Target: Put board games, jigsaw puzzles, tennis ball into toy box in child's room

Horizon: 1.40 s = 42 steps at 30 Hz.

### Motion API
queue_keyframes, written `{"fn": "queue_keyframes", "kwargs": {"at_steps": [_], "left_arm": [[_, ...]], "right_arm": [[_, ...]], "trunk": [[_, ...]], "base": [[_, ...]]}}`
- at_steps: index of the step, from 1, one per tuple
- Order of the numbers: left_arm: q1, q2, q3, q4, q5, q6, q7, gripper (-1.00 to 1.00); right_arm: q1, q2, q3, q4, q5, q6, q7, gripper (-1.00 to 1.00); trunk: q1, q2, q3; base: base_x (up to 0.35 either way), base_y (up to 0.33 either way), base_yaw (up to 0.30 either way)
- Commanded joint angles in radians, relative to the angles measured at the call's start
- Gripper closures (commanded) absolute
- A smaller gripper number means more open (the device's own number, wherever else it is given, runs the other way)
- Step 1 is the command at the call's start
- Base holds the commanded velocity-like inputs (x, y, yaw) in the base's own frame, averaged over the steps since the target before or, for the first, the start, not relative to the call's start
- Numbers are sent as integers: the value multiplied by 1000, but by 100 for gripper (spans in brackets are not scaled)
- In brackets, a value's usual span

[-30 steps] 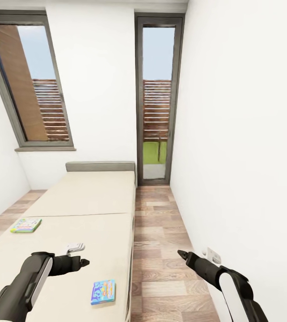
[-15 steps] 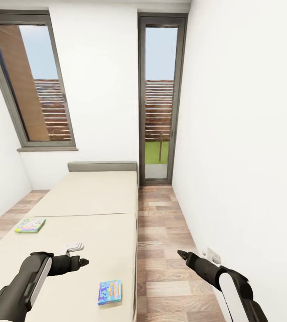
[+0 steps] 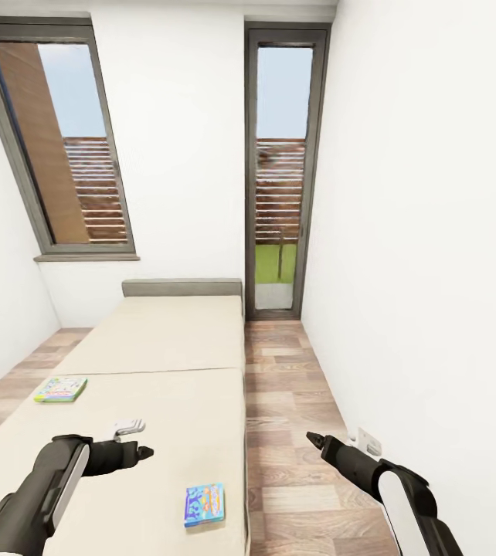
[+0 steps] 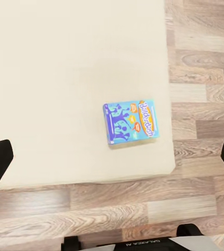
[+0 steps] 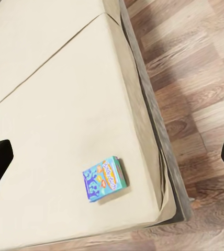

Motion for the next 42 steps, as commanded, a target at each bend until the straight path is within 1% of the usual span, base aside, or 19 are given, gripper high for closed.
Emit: {"fn": "queue_keyframes", "kwargs": {"at_steps": [1,17,35,38,39,40,42], "left_arm": [[0,0,1,0,1,5,-3,-100],[0,0,1,0,1,4,-6,-100],[0,0,15,0,1,1,-12,-100],[0,0,19,0,1,0,-12,-100],[0,0,22,0,1,0,-13,-100],[0,0,22,0,1,0,-13,-100],[0,0,24,0,1,0,-13,-100]], "right_arm": [[0,1,-2,-1,-8,5,-5,-100],[0,2,-2,-1,-8,6,-5,-100],[-2,4,0,-1,-8,10,-6,-100],[-7,5,10,-1,-7,13,-6,-100],[-13,5,24,-1,-7,14,-6,-100],[-13,5,24,-1,-7,14,-6,-100],[-20,5,42,-1,-7,15,-7,-100]], "trunk": [[0,-1,0],[0,-1,-2],[0,-1,-28],[0,-1,-33],[0,-1,-35],[0,-1,-36],[0,-1,-39]], "base": [[0,99,0],[0,33,0],[0,0,0],[0,0,0],[0,0,0],[0,0,0],[0,10,0]]}}
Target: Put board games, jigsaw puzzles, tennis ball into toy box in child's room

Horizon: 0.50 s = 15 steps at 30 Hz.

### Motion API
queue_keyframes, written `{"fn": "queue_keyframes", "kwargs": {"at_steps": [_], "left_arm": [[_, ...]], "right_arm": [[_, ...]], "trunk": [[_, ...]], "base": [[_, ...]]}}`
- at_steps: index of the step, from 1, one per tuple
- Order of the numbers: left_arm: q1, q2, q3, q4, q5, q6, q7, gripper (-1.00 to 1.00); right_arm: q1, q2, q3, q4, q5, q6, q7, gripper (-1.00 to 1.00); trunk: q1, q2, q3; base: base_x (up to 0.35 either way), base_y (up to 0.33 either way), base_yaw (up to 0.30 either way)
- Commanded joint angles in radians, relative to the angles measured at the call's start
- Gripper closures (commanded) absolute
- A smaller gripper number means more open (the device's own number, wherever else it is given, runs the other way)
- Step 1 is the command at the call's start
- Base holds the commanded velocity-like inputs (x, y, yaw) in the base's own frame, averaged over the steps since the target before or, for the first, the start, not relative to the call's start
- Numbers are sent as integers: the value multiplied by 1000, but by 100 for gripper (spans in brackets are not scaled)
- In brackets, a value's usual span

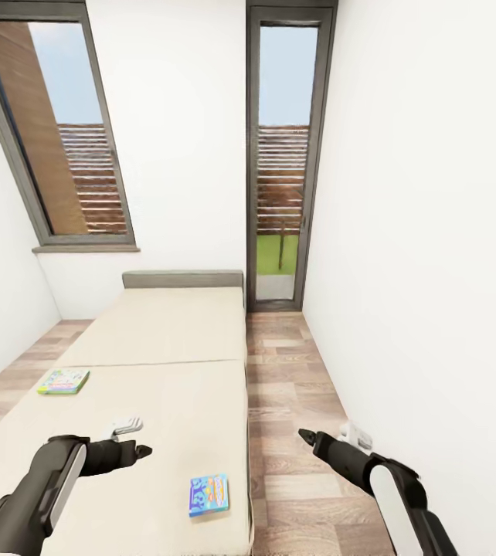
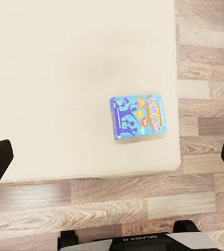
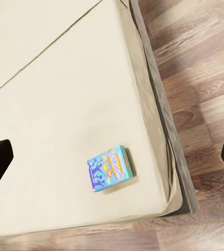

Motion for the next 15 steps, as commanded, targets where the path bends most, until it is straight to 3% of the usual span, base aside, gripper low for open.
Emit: {"fn": "queue_keyframes", "kwargs": {"at_steps": [1,6,15], "left_arm": [[-1,0,2,-1,1,6,-3,-100],[-1,0,4,-5,1,4,-4,-100],[-1,1,6,-8,1,4,-2,-100]], "right_arm": [[-4,2,10,-1,-7,6,-5,-100],[-29,9,70,5,-7,7,-32,-100],[-115,12,96,104,-11,22,-110,-100]], "trunk": [[1,-3,-4],[1,-3,-12],[1,-3,-27]], "base": [[0,27,0],[0,22,0],[0,6,0]]}}
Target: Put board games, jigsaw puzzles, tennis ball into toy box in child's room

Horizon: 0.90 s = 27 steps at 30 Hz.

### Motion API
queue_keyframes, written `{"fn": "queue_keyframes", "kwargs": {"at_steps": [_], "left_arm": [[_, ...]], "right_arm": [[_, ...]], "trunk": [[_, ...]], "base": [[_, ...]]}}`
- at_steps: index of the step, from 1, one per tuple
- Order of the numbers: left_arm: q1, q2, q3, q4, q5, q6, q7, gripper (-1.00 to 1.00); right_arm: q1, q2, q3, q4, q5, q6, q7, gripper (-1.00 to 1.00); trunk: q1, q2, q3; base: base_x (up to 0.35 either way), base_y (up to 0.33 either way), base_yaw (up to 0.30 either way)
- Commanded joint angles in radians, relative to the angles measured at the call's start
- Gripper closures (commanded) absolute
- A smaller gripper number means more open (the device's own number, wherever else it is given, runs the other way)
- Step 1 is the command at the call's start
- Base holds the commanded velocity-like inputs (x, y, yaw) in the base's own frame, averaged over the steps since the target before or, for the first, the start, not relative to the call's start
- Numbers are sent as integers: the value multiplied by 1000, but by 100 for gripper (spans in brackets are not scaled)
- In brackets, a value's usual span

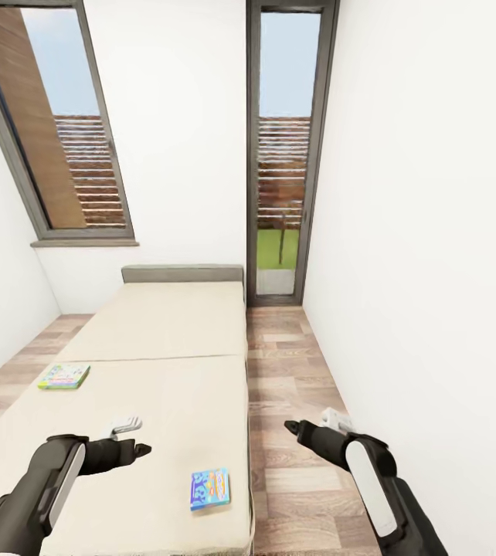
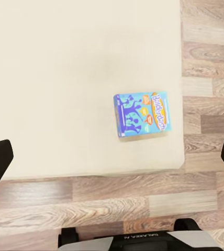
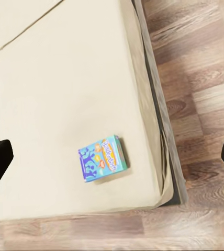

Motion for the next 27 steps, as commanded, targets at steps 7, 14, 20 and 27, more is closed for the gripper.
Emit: {"fn": "queue_keyframes", "kwargs": {"at_steps": [7,14,20,27], "left_arm": [[-1,0,2,-2,1,6,-4,-100],[-1,1,2,-3,1,6,-4,-100],[-1,0,2,-15,1,7,-5,-100],[-1,0,15,-28,1,9,-5,-100]], "right_arm": [[-55,1,6,61,-11,10,-31,-100],[-70,3,7,75,-12,27,-34,-100],[-74,11,7,69,-11,65,-36,-100],[-104,41,14,83,-8,79,-39,-100]], "trunk": [[1,-3,-14],[1,-3,-25],[1,-3,-35],[1,-3,-46]], "base": [[0,1,0],[0,0,0],[0,0,0],[0,0,0]]}}
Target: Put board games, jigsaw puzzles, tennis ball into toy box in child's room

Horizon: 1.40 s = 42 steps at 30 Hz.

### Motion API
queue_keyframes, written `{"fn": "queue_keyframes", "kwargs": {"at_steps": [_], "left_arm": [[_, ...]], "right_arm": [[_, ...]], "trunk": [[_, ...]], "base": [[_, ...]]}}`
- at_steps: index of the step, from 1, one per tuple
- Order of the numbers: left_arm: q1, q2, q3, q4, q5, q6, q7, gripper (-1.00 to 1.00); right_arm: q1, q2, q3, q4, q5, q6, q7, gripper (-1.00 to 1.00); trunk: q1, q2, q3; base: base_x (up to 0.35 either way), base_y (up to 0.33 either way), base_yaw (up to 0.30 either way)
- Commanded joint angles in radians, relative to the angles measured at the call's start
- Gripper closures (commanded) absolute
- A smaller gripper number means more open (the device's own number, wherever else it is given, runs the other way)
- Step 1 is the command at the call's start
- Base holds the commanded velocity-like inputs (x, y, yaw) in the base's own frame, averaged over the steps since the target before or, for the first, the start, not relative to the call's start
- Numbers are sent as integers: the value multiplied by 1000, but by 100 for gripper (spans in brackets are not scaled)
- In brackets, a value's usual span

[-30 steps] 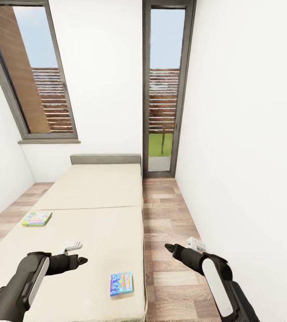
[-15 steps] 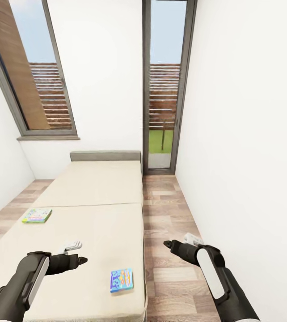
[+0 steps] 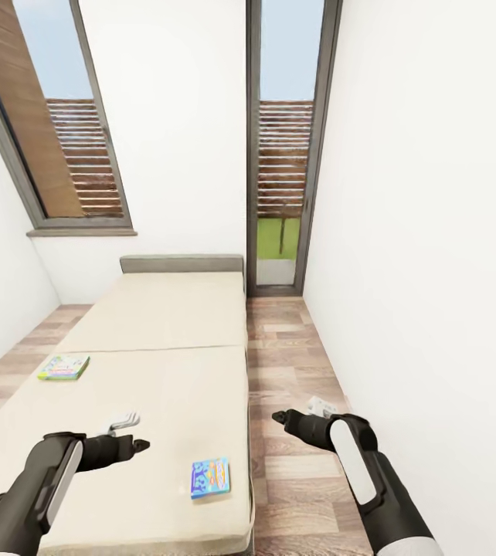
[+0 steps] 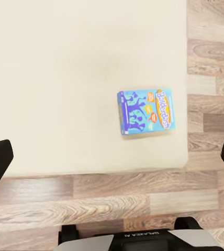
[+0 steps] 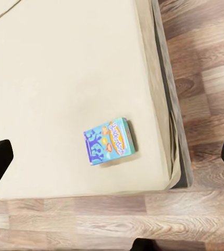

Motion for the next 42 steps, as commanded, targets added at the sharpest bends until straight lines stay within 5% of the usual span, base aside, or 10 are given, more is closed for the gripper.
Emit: {"fn": "queue_keyframes", "kwargs": {"at_steps": [1,11,36,42], "left_arm": [[-1,0,10,-2,1,6,-3,-100],[-1,0,29,-5,1,7,-3,-100],[-1,1,35,-27,3,10,-6,-100],[0,15,64,-72,5,15,-71,-100]], "right_arm": [[-5,3,13,5,-9,4,-10,-100],[-19,1,60,37,-7,2,-10,-100],[-24,6,70,47,-6,-2,-38,-100],[-24,8,72,48,-8,-2,-72,-100]], "trunk": [[1,-2,-4],[1,-2,-20],[1,-2,-61],[1,-2,-70]], "base": [[0,0,0],[0,103,0],[0,26,0],[0,0,0]]}}
